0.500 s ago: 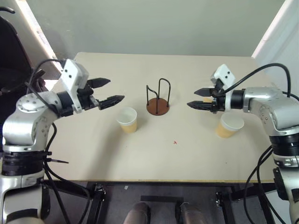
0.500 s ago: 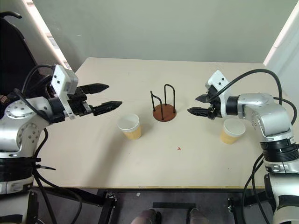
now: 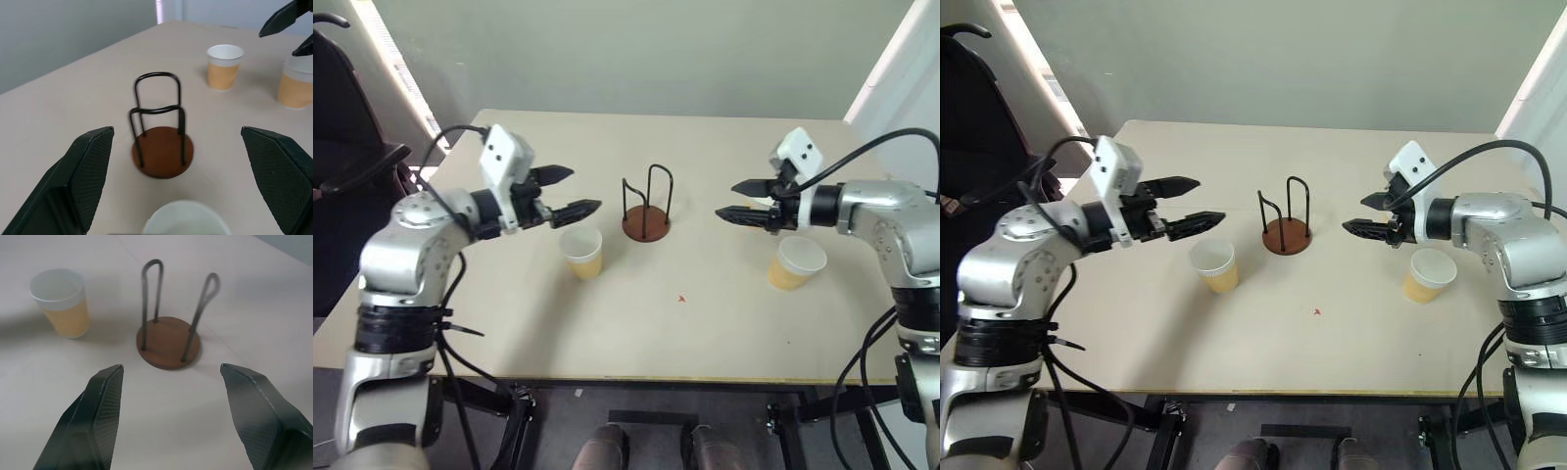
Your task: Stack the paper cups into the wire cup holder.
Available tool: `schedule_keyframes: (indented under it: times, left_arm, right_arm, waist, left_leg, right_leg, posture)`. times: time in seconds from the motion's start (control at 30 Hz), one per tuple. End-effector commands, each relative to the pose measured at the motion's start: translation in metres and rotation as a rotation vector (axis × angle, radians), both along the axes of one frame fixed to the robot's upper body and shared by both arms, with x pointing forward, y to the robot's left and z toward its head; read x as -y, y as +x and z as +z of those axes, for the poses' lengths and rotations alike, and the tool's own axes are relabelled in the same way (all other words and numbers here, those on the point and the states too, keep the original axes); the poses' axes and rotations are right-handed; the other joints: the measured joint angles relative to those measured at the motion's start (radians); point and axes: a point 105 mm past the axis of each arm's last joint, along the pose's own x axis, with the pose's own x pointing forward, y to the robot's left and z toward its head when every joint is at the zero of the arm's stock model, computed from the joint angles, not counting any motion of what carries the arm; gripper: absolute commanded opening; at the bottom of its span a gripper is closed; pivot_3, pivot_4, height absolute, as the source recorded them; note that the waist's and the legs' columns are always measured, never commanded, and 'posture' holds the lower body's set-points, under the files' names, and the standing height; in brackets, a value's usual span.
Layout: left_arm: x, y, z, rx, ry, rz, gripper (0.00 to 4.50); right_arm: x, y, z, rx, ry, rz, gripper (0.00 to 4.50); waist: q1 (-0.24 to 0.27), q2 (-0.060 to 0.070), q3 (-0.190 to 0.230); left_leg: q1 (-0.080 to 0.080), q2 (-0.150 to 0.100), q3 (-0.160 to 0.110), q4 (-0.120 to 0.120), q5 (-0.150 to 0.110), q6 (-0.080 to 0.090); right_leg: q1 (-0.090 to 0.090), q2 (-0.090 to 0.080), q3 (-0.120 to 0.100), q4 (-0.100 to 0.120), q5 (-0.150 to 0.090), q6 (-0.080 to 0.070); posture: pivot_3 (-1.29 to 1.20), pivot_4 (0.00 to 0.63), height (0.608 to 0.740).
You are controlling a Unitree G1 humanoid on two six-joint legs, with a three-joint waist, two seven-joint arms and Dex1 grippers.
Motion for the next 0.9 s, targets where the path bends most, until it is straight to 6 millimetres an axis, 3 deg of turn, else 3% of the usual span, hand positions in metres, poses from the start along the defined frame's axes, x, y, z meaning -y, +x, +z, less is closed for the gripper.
schedule_keyframes:
  times: [0.03, 0.27, 0.63, 0.9]
  left_arm:
    - [0.013, 0.007, -0.001, -0.007, 0.013, 0.006, 4.50]
    - [0.029, 0.025, -0.024, -0.054, 0.041, 0.074, 4.50]
    - [0.057, 0.053, -0.026, -0.051, 0.012, 0.084, 4.50]
    - [0.080, 0.053, -0.040, -0.116, 0.036, -0.008, 4.50]
  right_arm:
    - [0.007, -0.009, 0.021, 0.072, 0.005, -0.013, 3.25]
    - [0.020, -0.011, 0.028, 0.082, 0.003, -0.064, 3.25]
    - [0.021, -0.015, 0.031, 0.096, -0.006, -0.082, 3.25]
    - [0.013, -0.028, 0.035, 0.102, 0.003, -0.011, 3.25]
  waist:
    - [0.000, 0.000, 0.000]
    - [-0.001, 0.000, 0.000]
    - [0.003, 0.000, 0.000]
    - [0.003, 0.000, 0.000]
  left_leg:
    - [0.000, 0.000, 0.000, 0.000, 0.000, 0.000]
    - [0.000, 0.000, 0.000, 0.000, 0.000, 0.000]
    - [0.000, 0.000, 0.001, 0.001, 0.001, 0.001]
    - [0.000, 0.000, 0.001, 0.002, 0.001, 0.001]
  right_leg:
    - [0.000, 0.000, 0.000, 0.000, 0.000, 0.000]
    - [0.000, 0.000, 0.000, 0.000, 0.001, 0.001]
    - [0.001, 0.000, 0.000, -0.001, 0.002, 0.004]
    - [0.001, 0.000, 0.001, -0.001, 0.003, 0.004]
  posture:
    - [0.00, 0.150, 0.740]
    - [0.00, 0.150, 0.740]
    - [0.00, 0.150, 0.740]
    - [0.00, 0.150, 0.740]
